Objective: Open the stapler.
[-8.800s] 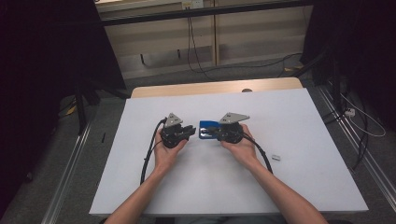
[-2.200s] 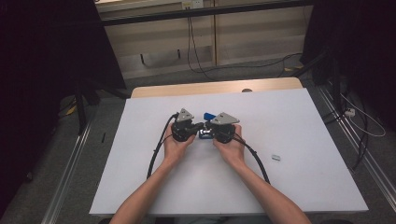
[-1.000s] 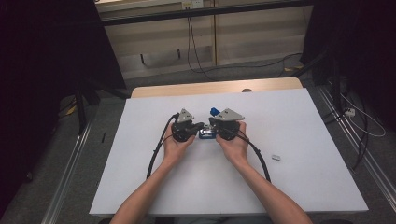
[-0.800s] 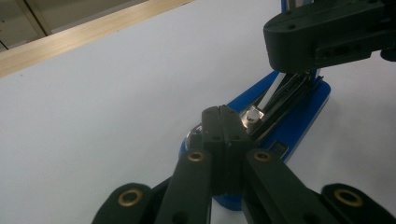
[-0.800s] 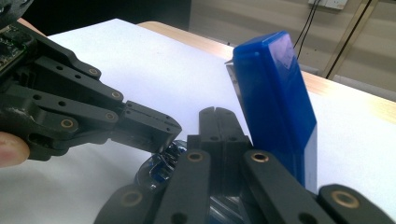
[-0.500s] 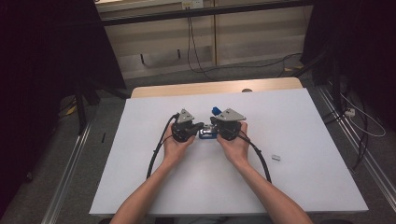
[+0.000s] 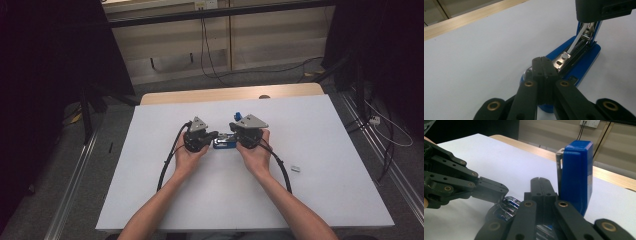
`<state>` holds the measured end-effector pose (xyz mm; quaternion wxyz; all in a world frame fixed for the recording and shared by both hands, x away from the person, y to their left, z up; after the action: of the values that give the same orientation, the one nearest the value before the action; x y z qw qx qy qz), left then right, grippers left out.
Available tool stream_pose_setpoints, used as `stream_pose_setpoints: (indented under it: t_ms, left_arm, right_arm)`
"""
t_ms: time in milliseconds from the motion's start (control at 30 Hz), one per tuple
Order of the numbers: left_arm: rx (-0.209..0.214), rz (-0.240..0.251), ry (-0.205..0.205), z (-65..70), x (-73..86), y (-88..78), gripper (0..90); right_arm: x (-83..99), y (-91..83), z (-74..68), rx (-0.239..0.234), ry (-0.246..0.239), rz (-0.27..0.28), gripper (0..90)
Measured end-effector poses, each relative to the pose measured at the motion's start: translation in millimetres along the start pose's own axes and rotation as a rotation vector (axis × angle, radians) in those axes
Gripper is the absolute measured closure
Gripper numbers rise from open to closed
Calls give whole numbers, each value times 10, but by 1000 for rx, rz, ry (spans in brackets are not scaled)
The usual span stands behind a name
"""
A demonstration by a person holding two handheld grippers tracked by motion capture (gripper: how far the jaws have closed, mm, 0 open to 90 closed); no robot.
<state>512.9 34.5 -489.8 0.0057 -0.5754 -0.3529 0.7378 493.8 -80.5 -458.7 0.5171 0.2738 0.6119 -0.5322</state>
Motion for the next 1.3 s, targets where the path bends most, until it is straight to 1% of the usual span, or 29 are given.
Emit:
stream_pose_setpoints:
  t_ms: [333,400,467,500,667,800,833,1000,1033,1200,1233,1300]
  left_arm:
    - [-1,1,1,-2,0,0,900]
    - [-2,1,0,0,1,0,900]
    - [-2,2,1,1,1,0,900]
    - [-5,1,7,-4,3,-2,900]
    - [-3,1,6,1,4,-1,900]
    - [-5,-1,14,2,4,-2,900]
    - [-4,-1,15,-1,3,-2,900]
    - [-5,0,14,1,3,-1,900]
    - [-2,4,6,1,4,0,900]
    - [-4,4,8,1,3,0,900]
    - [-4,3,10,0,4,0,900]
    - [-3,4,8,0,4,0,900]
  right_arm:
    - [-3,2,4,-5,1,0,900]
    - [-4,-2,31,5,4,1,900]
    - [-4,-5,43,4,9,0,900]
    - [-1,-17,61,2,16,-3,900]
    - [2,-22,60,0,15,-1,900]
    - [4,-26,62,0,15,0,900]
    - [2,-32,72,2,23,4,900]
    - [4,-49,100,3,28,1,900]
    - [-1,-56,113,8,28,5,900]
    - [-9,-62,128,6,34,8,900]
    - [-15,-66,141,16,30,13,900]
    - [-21,-73,169,14,33,11,900]
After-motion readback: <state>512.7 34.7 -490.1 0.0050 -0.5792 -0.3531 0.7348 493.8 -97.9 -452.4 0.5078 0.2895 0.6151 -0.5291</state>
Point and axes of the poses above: each handheld gripper's, and its own axes: y roughly forward along the jaws, x roughly out of its underside, z roughly to its right, the point moved 8 cm from there along y, roughly forward along the jaws, and after that the axes turned 8 degrees about x, right-handed, at the moved point
